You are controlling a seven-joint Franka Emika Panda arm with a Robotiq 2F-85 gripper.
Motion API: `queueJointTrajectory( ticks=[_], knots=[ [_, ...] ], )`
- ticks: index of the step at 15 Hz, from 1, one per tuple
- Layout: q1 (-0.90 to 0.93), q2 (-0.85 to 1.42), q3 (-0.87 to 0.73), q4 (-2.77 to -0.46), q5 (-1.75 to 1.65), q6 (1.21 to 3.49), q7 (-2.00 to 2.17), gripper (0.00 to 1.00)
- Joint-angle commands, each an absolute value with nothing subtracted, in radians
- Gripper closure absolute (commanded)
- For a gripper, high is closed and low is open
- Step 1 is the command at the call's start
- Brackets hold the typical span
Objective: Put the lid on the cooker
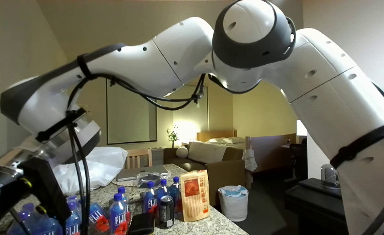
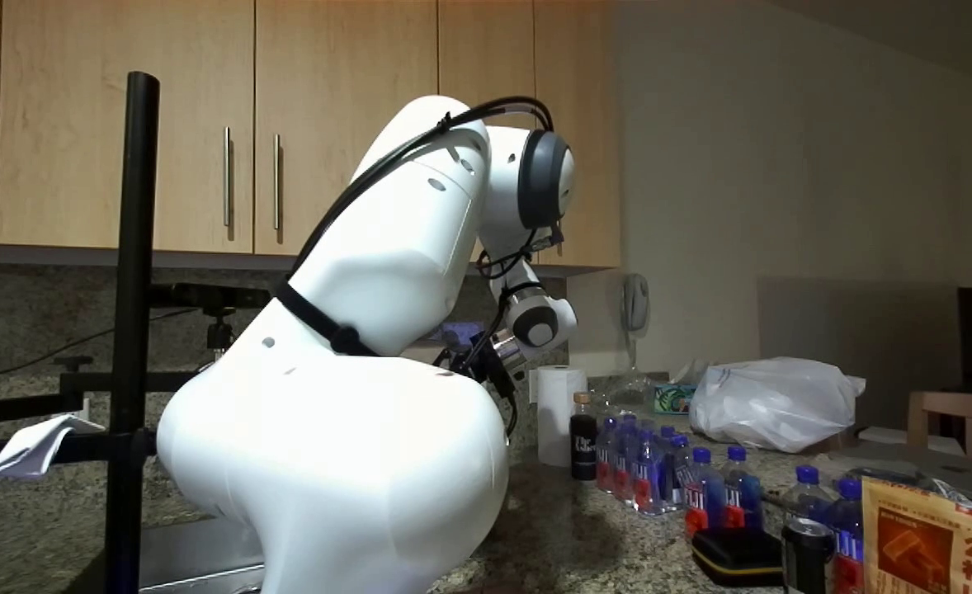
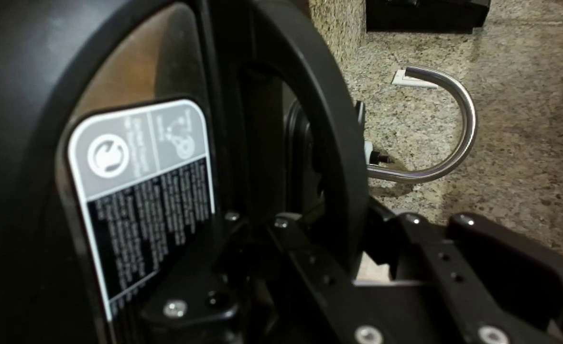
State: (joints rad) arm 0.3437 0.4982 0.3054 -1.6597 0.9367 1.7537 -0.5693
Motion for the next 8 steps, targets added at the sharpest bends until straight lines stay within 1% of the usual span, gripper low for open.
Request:
queueJointTrajectory(
  ticks=[1, 8],
  knots=[
    [0.328, 0.489, 0.316, -1.642, 0.948, 1.73, -0.52, 0.98],
    [0.32, 0.494, 0.315, -1.634, 0.952, 1.725, -0.512, 0.98]
  ],
)
